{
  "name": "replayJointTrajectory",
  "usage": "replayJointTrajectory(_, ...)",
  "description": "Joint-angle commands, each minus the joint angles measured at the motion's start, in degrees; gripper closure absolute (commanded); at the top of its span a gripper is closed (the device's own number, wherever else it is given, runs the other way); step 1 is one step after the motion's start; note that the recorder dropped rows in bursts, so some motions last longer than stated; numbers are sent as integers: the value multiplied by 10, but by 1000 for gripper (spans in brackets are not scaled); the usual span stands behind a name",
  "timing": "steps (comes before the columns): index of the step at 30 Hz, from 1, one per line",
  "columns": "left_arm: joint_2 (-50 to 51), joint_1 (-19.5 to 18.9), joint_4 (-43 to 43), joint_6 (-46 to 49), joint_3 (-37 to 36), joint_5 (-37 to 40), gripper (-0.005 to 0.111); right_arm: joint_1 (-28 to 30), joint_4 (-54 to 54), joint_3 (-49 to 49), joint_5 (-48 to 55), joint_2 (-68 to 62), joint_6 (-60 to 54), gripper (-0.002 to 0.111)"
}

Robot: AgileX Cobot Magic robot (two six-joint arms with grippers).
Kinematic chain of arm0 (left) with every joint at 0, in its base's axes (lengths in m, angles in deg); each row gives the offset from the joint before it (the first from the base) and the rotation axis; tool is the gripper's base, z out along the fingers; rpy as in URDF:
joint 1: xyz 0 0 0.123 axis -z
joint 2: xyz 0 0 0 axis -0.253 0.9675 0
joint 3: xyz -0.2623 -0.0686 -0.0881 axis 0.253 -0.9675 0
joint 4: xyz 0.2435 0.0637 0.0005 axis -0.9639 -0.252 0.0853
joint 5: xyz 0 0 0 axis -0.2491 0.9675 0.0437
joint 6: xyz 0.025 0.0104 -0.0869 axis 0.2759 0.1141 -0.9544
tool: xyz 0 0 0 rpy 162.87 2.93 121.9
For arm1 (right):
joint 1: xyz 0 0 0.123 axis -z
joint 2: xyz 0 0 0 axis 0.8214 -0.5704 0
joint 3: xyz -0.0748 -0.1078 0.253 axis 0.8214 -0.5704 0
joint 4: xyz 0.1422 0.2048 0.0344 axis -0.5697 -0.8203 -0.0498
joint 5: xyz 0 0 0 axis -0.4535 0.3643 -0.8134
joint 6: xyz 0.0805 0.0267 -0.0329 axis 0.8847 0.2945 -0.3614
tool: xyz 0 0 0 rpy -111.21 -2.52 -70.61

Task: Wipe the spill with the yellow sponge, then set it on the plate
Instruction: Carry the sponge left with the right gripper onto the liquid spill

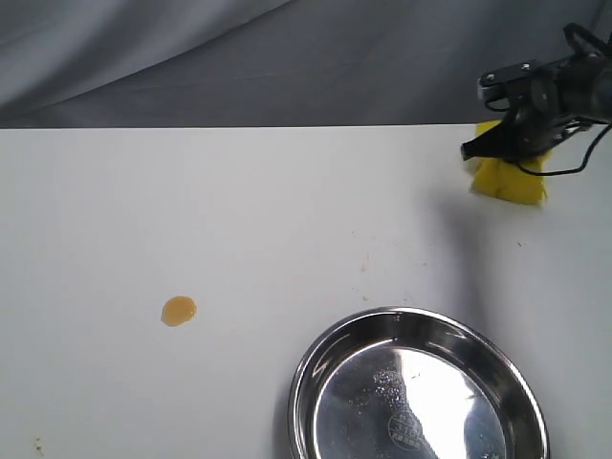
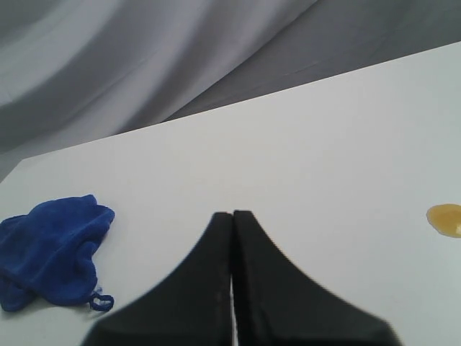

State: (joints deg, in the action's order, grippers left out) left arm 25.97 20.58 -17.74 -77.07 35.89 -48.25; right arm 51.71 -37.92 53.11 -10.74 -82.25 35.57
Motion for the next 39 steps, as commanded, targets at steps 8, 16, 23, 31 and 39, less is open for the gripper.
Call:
replayJointTrajectory(8,-2,3,0,-2,-2,-2,107,-167,-231,-10,29,-15,-200,108)
replayJointTrajectory(16,-2,3,0,-2,-2,-2,107,-275,-232,-10,66,-15,-261,108)
replayJointTrajectory(23,-2,3,0,-2,-2,-2,107,-360,-232,-10,193,-12,-276,108)
replayJointTrajectory(31,-2,3,0,-2,-2,-2,107,-419,-345,-10,222,-12,-321,108)
replayJointTrajectory(39,-2,3,0,-2,-2,-2,107,-439,-358,-10,220,-12,-321,108)
